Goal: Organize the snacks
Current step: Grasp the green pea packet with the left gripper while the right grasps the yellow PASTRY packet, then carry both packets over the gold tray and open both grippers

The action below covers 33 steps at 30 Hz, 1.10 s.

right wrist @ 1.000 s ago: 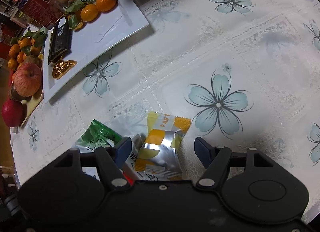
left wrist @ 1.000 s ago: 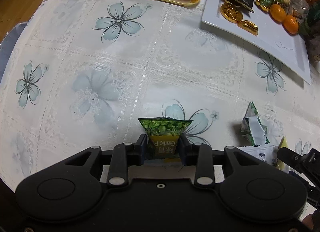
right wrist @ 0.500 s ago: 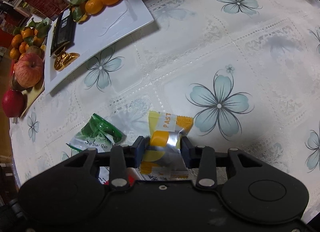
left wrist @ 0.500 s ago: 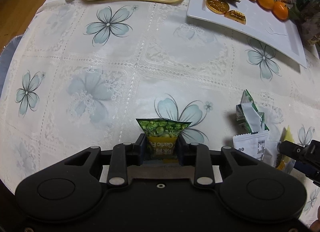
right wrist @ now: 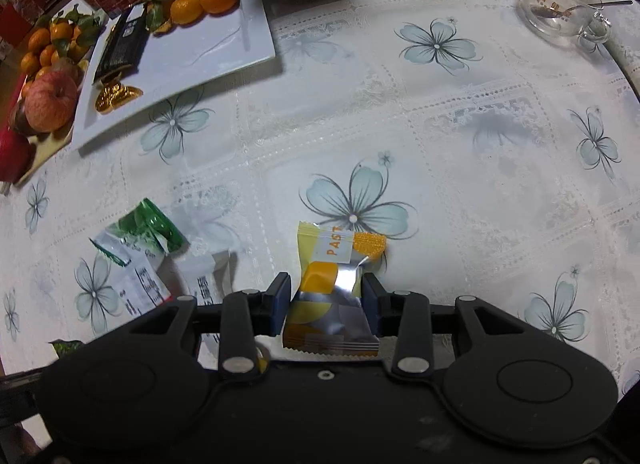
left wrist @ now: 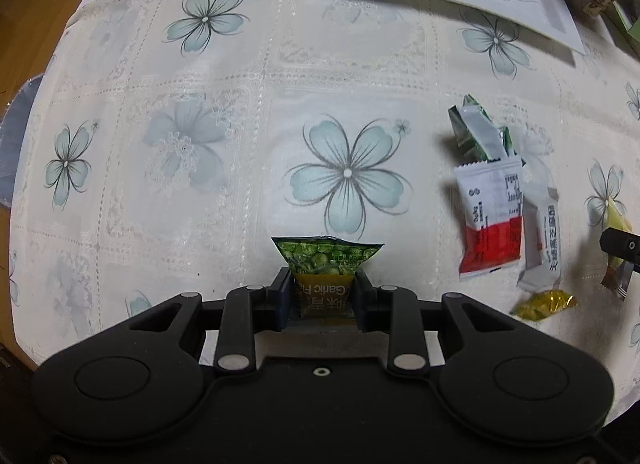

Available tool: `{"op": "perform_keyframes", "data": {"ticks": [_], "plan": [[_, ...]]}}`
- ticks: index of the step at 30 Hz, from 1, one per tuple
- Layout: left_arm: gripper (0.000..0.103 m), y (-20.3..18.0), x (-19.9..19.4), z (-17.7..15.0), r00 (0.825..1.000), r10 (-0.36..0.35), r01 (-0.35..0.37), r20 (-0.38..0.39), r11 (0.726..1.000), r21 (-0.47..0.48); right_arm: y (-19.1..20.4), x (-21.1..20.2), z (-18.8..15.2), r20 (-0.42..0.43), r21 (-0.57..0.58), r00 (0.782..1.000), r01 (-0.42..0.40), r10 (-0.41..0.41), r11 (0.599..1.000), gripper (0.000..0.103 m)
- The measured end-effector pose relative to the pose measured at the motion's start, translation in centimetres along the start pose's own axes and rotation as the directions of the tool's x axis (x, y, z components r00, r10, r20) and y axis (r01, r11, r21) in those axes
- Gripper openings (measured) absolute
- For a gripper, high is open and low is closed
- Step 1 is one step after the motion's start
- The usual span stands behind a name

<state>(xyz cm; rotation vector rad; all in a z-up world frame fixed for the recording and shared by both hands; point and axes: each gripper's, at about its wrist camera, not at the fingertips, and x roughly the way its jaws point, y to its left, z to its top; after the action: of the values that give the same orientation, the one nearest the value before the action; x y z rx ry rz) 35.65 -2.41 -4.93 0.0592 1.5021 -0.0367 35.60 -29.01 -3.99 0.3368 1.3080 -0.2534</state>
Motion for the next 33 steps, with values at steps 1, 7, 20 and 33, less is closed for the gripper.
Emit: {"op": "perform_keyframes", "data": {"ticks": [1,7,20,33], "plan": [[0.039,0.2,0.0,-0.2,1.000,0.000,0.000,-0.011,1.000,-0.002,-0.1,0.1,-0.3,-0.015,-0.005,1.000,-0.003,0.003,1.000,0.040],[0.039,1.2,-0.9,-2.3,1.000,-0.007,0.006,-0.005,1.000,-0.030,-1.2,-0.1,-1.8,-0.053,0.003,0.999,-0.002,0.002,1.000,0.040],[0.039,0.4,-7.7,-12.4,0.960,-0.100,0.103,0.261,0.995,0.001,-2.5,-10.1,-9.0,0.294,-0.094,0.943,-0.132,0.154,0.987,0.040],[0.039,1.7,-8.5,-24.7,0.921,-0.085,0.087,0.381,0.996,0.010,-7.2,-12.0,-25.0,0.337,-0.125,0.906,-0.225,0.255,0.966,0.040]]}}
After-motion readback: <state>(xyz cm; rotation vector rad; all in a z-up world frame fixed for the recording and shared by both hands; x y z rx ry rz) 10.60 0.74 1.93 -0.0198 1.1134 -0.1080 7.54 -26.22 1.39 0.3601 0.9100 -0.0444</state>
